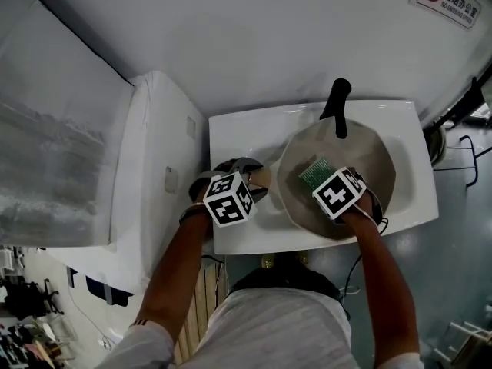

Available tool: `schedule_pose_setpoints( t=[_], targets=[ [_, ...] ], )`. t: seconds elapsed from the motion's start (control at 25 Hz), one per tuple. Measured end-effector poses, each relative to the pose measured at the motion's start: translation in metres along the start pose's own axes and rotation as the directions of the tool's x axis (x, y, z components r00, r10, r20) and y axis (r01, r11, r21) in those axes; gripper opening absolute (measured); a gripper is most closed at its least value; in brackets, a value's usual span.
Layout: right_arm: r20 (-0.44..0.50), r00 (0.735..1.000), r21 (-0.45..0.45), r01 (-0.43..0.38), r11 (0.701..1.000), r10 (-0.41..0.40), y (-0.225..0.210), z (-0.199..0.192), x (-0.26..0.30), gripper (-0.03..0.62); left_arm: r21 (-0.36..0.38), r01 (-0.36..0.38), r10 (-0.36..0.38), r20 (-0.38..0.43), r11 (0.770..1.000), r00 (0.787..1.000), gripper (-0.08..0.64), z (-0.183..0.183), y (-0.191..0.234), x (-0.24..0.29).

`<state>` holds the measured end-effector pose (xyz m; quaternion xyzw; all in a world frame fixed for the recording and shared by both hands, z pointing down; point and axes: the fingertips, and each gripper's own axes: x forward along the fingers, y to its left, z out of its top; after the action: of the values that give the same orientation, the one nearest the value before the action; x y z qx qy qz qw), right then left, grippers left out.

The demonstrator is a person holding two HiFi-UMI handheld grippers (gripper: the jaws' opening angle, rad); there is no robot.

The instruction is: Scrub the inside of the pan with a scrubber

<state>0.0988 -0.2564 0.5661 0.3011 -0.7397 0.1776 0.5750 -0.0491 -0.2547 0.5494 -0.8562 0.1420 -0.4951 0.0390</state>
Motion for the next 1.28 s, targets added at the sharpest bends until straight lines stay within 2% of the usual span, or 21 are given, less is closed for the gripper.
schedule_pose_setpoints(
  t=[0.36, 0.52, 0.84, 1.12, 1.28],
  targets=[
    [-0.056, 0.997, -0.004, 0.051, 0.999, -0.051, -0.022, -0.024, -0.017, 0.339, 0.002, 0.009, -0.009, 0.005, 1.0, 1.0, 0.252, 0.0, -0.001, 0.001],
    [-0.044, 0.997, -0.016, 0.06, 0.998, -0.061, -0.023, -0.025, -0.03, 0.339, 0.003, 0.011, -0.011, 0.003, 1.0, 1.0, 0.252, 0.0, -0.001, 0.001],
    [0.067, 0.997, -0.01, -0.039, 0.999, 0.039, 0.019, 0.008, -0.038, 0.339, 0.005, 0.011, -0.011, 0.003, 1.0, 1.0, 0.252, -0.001, -0.001, 0.001],
    [0.02, 0.996, -0.036, -0.086, 0.996, 0.087, 0.046, 0.006, -0.018, 0.339, 0.004, 0.01, -0.01, 0.004, 1.0, 1.0, 0.252, 0.0, -0.001, 0.001],
    [-0.025, 0.998, -0.057, -0.062, 0.996, 0.061, 0.043, -0.006, -0.014, 0.341, 0.006, 0.008, -0.008, 0.003, 1.0, 1.0, 0.252, -0.001, 0.0, 0.001]
  ],
)
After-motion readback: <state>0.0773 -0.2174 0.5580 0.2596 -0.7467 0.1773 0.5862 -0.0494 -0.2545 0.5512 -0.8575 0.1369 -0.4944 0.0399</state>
